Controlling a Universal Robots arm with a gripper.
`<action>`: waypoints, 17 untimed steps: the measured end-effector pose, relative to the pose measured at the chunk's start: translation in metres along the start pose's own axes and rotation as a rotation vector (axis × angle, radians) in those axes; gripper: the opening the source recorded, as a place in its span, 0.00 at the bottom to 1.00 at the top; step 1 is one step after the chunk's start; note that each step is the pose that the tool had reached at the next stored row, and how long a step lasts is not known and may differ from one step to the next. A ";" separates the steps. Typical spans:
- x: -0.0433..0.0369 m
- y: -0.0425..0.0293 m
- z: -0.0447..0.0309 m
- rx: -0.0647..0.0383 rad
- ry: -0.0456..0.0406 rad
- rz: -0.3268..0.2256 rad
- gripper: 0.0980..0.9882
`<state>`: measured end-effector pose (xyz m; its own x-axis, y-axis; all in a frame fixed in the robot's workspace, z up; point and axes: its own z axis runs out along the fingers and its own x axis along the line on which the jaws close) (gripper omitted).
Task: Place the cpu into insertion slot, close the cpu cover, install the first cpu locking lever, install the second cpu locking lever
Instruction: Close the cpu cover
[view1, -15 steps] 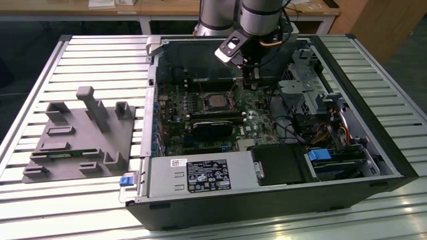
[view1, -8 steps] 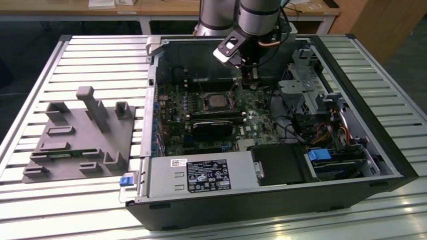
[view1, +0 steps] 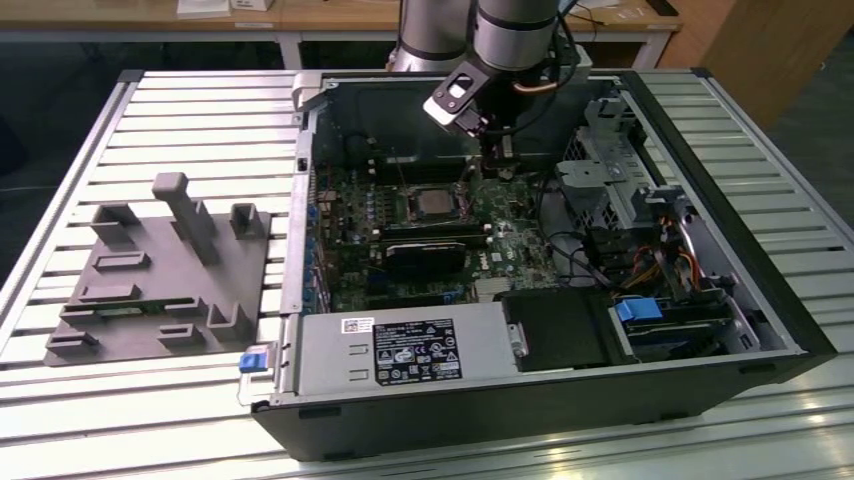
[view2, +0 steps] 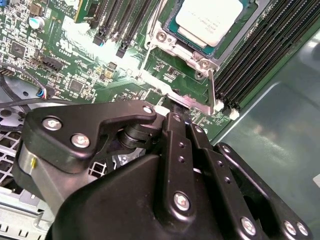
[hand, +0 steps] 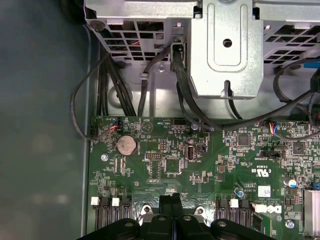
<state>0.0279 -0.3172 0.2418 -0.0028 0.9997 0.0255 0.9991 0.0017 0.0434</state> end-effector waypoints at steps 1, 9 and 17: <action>0.0000 -0.0004 0.0000 0.000 0.0001 0.000 0.02; 0.0000 -0.0033 -0.0001 0.000 0.0005 0.000 0.02; 0.0000 -0.0063 -0.0002 0.000 0.0010 0.000 0.02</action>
<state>0.0216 -0.3172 0.2418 -0.0027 0.9996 0.0264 0.9991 0.0016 0.0435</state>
